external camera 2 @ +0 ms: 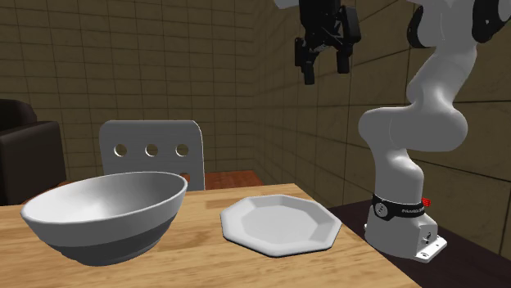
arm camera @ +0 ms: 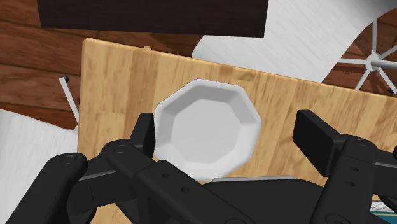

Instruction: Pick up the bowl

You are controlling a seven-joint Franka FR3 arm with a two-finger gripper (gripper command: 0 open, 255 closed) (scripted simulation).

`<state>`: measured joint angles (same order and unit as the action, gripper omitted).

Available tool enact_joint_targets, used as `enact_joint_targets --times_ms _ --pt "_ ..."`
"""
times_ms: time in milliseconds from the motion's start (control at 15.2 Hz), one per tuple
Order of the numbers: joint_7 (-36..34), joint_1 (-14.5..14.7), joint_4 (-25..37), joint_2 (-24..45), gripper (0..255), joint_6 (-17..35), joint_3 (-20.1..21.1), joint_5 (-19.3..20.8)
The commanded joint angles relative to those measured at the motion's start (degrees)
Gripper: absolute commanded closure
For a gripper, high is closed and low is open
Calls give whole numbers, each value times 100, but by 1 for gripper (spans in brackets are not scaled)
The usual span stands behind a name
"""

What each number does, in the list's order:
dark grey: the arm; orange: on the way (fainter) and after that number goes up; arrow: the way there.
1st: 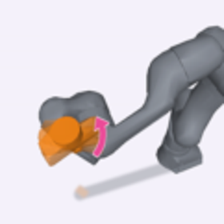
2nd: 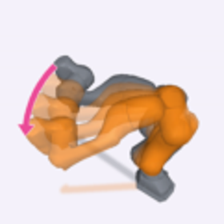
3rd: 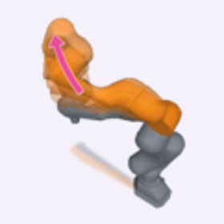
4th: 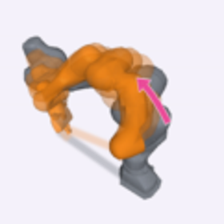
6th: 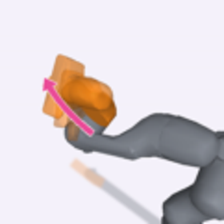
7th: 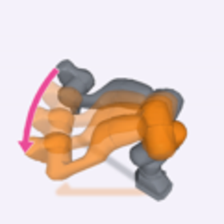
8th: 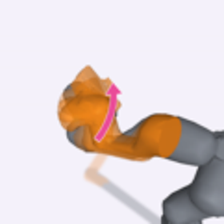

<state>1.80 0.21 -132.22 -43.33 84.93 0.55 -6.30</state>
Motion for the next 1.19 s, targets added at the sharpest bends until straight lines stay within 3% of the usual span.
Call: enact_joint_targets --times_ms 0,594,1122 --pt "0 0 0 0 0 0 0 0" --pt "-412 34 629 1787 0 1237 681 433" --pt "-1005 33 1701 3553 0 1863 1176 1236"
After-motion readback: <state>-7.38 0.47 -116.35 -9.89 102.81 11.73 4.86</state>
